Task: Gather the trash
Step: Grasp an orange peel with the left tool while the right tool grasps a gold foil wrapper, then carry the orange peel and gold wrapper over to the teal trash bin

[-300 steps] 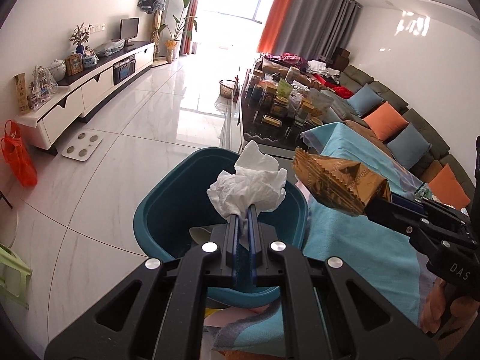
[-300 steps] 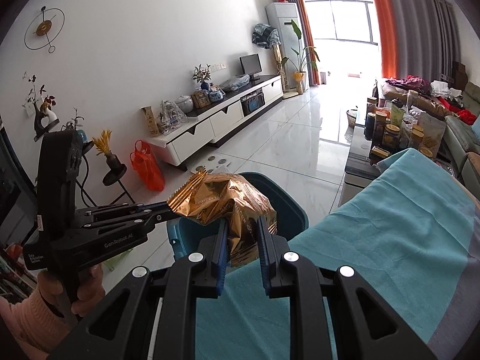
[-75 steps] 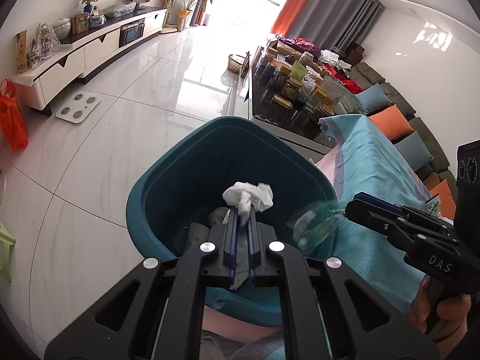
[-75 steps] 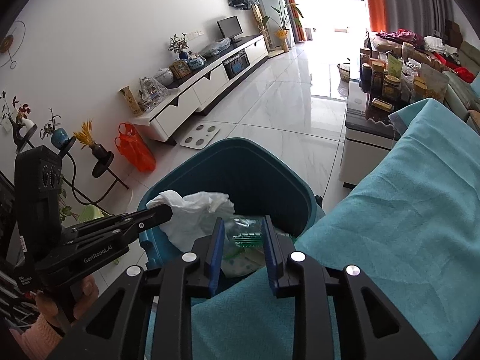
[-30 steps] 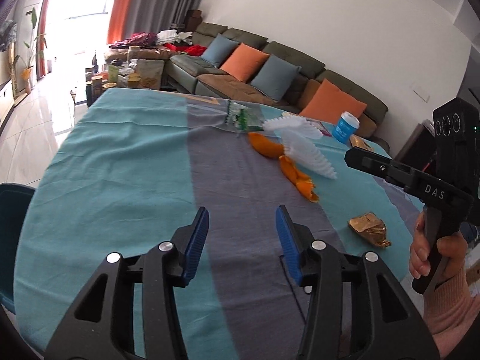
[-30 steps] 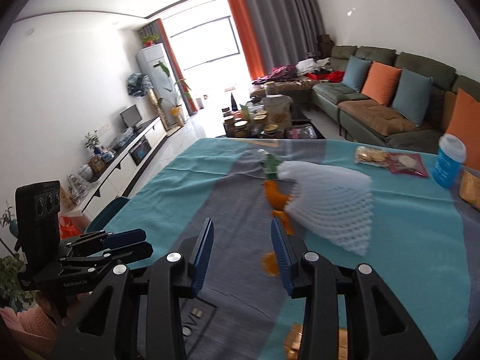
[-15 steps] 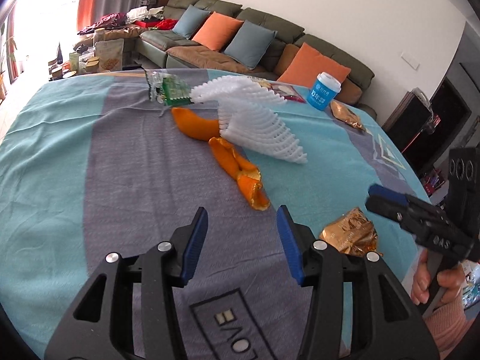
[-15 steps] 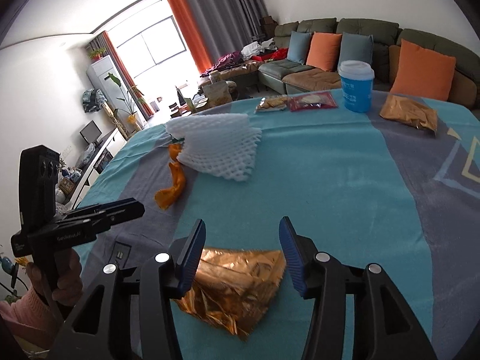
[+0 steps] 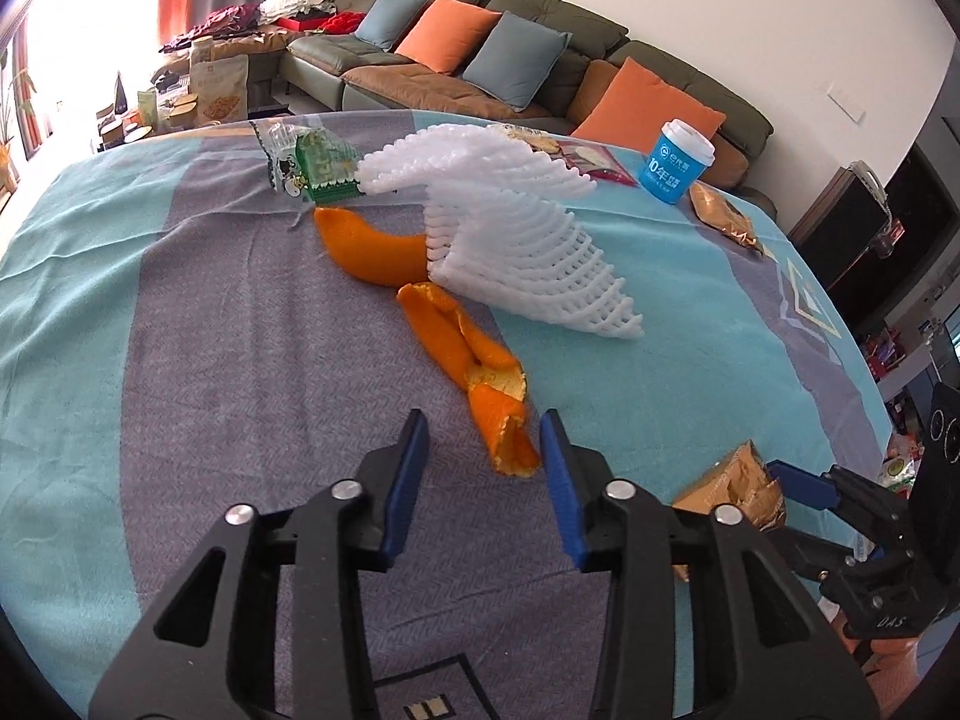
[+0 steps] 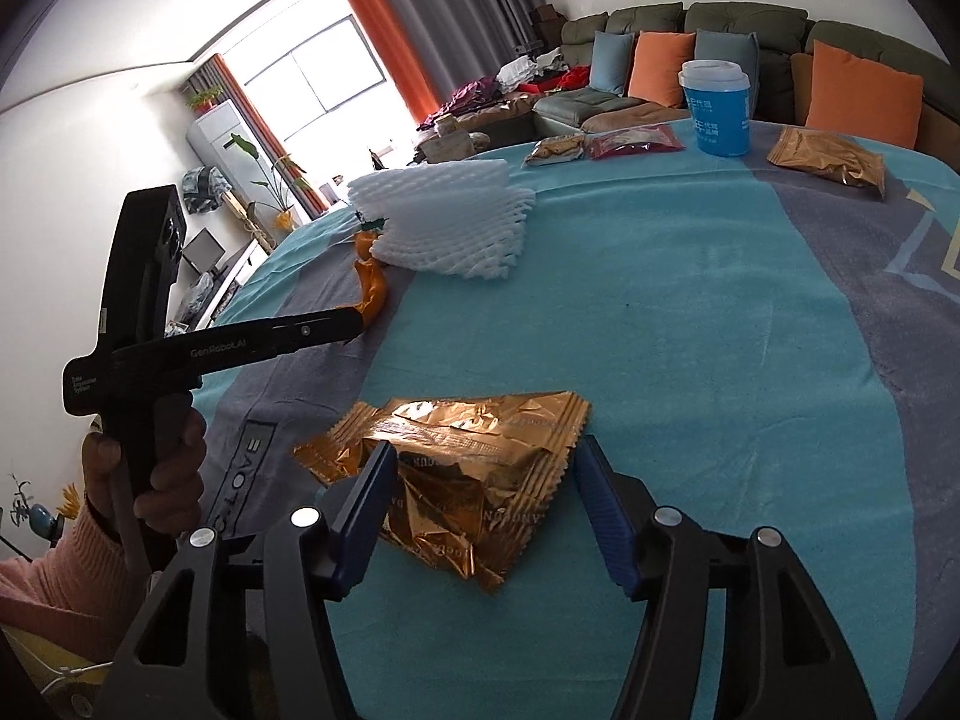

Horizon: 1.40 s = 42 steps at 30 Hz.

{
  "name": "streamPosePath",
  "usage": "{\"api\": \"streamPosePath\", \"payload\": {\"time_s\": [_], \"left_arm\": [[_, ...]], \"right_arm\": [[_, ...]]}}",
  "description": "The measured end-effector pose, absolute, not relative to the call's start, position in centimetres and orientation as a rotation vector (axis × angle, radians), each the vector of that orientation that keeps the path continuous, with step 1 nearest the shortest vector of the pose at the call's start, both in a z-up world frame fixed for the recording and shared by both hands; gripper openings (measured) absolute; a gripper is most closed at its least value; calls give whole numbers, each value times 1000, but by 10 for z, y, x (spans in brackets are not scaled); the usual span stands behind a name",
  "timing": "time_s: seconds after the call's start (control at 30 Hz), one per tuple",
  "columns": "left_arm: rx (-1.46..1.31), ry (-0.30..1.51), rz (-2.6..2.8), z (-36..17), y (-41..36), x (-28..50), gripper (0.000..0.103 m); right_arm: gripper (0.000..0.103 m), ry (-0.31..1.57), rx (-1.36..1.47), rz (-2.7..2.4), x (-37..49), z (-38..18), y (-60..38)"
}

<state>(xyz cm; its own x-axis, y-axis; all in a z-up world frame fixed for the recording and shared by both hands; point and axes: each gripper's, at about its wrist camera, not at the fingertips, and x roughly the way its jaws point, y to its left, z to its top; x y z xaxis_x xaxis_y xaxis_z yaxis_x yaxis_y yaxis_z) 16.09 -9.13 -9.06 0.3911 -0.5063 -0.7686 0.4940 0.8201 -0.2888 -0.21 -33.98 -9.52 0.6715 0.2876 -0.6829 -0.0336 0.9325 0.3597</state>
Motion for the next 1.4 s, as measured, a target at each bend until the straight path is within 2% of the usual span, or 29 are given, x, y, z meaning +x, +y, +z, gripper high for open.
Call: {"api": "streamPosePath", "payload": {"time_s": [0.03, 0.07, 0.23, 0.27, 0.6, 1.4], "left_arm": [[-15, 984, -637, -91, -91, 161, 21], [-16, 988, -636, -92, -90, 162, 17], [-17, 976, -641, -91, -87, 157, 14], [-15, 968, -642, -90, -86, 155, 14], [-13, 888, -642, -71, -56, 129, 13], [-130, 794, -426, -39, 104, 70, 13]], "right_arm": [[50, 819, 334, 188, -2, -95, -339], [48, 818, 338, 192, -2, -95, -338], [21, 823, 336, 202, -3, -93, -334], [18, 825, 336, 205, -3, -93, -334], [16, 790, 335, 246, 1, -84, -323], [16, 744, 233, 503, 51, -56, -212]]}}
